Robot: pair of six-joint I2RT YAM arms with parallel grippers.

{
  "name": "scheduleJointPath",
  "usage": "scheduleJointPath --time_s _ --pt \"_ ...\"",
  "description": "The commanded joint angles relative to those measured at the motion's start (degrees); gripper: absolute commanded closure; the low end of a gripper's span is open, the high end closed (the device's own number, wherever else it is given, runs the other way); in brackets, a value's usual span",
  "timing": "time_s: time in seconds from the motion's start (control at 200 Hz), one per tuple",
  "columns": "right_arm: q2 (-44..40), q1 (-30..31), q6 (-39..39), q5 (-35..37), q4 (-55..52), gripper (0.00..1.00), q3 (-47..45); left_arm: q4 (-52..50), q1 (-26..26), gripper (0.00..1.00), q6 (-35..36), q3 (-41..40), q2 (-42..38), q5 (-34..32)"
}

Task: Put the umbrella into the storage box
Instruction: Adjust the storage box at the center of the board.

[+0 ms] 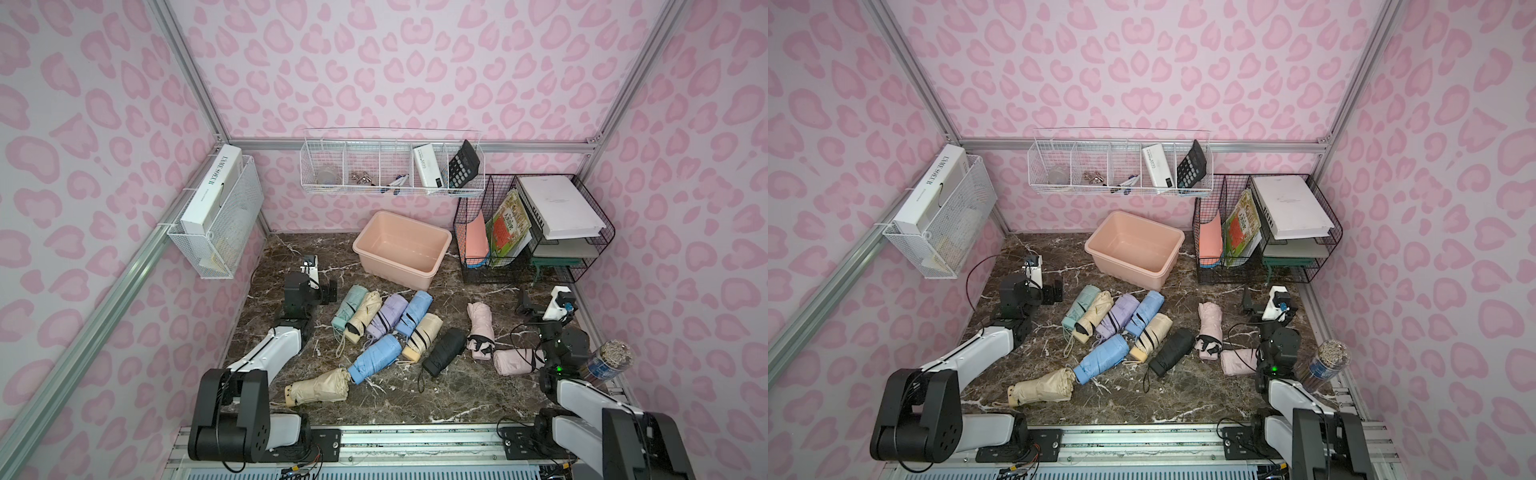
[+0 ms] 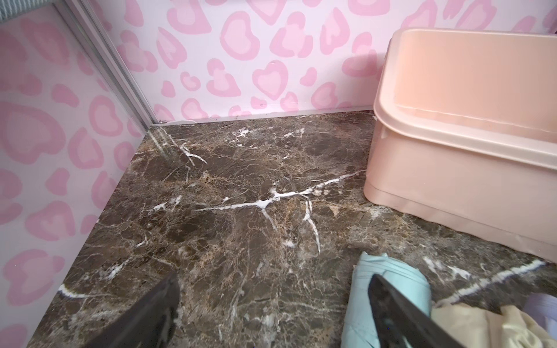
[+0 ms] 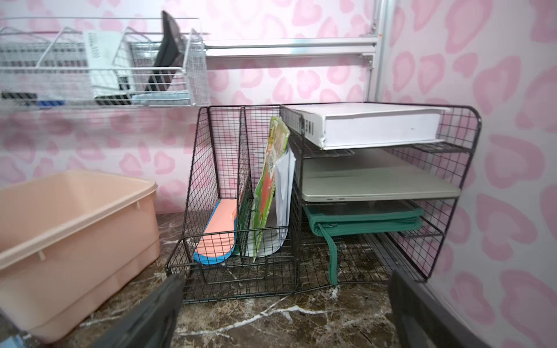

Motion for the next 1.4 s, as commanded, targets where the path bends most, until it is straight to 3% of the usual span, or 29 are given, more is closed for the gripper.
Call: scheduleJointPath --time_s 0.0,0.125,0.275,0.52,0.685,0.87,1.065,1.2,1.4 --pt "-5.80 -1.39 12.85 3.83 -26.41 0.02 3.99 -8.41 0.00 0.02 -3.22 2.30 -3.19 0.86" --pt "-9.85 -2.09 18.65 -1.31 -41.44 0.02 8.48 -17.13 0.00 0.03 -7.71 5.12 -6.89 3.31" --pt "-13.75 -0.76 25.34 -7.17 -50.59 0.07 10.37 -29.93 0.04 0.05 -14.09 8.74 -10.10 6.84" --pt "-14.36 14.10 30.52 -1.71 -58.85 0.08 16.40 -45.33 0.04 0.07 -19.79 10.56 -14.23 12.14" --pt "-2.77 23.96 30.85 0.51 -63.42 0.08 26.96 -52.48 -0.09 0.08 -23.23 10.53 -16.46 14.45" --pt "13.66 29.71 29.56 -0.35 -69.93 0.08 43.49 -56.43 -0.16 0.09 -27.24 9.57 -19.62 16.40" --pt "30.02 31.39 29.16 -2.53 -72.88 0.13 59.44 -57.48 -0.13 0.09 -29.42 8.02 -23.52 15.97" --pt "39.93 31.80 28.97 1.50 -77.03 0.14 71.69 -59.40 -0.09 0.09 -29.60 8.49 -24.40 15.04" --pt "53.95 31.85 28.23 7.05 -88.74 0.27 89.96 -61.19 -0.09 0.09 -29.98 9.03 -24.71 13.82"
